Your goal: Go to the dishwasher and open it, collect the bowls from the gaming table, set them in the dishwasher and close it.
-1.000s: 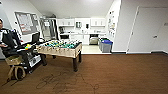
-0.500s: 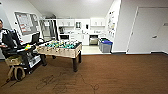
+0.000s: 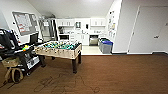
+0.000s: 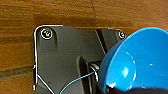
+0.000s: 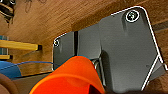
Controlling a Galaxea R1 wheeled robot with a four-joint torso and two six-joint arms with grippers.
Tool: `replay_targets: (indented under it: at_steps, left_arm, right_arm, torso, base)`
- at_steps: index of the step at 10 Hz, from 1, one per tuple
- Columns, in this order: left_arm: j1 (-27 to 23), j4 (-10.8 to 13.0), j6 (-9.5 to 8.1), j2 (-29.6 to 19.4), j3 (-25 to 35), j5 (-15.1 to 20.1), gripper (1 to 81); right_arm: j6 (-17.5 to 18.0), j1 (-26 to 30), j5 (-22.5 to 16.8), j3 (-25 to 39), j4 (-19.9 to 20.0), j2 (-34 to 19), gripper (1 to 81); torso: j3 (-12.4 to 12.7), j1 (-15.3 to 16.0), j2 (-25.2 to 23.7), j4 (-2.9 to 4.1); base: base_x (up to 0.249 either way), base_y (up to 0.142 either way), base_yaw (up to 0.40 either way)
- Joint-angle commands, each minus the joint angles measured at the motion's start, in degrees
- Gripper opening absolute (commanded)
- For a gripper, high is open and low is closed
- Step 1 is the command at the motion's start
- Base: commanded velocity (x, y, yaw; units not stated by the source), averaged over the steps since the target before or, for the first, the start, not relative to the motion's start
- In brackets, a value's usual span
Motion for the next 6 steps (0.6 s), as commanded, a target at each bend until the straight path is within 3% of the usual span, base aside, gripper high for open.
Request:
replay_targets:
  at_steps: [1, 6]
  left_arm:
    - [-1.88, 0.77, 0.20, -0.93, 0.11, 1.18, 1.0]
    - [-1.89, 0.68, 0.19, -0.93, 0.11, 1.09, 1.0]
  right_arm:
    - [0.02, 1.53, -1.26, 0.13, -0.94, -1.33, 1.0]
    - [-0.06, 1.79, -1.35, 0.13, -0.94, -0.98, 1.0]
  torso:
    - [0.00, 0.00, 0.00, 0.00]
    - [0.00, 0.00, 0.00, 0.00]
  base:
    - [0.135, 0.000, 0.000]
    - [0.135, 0.000, 0.000]
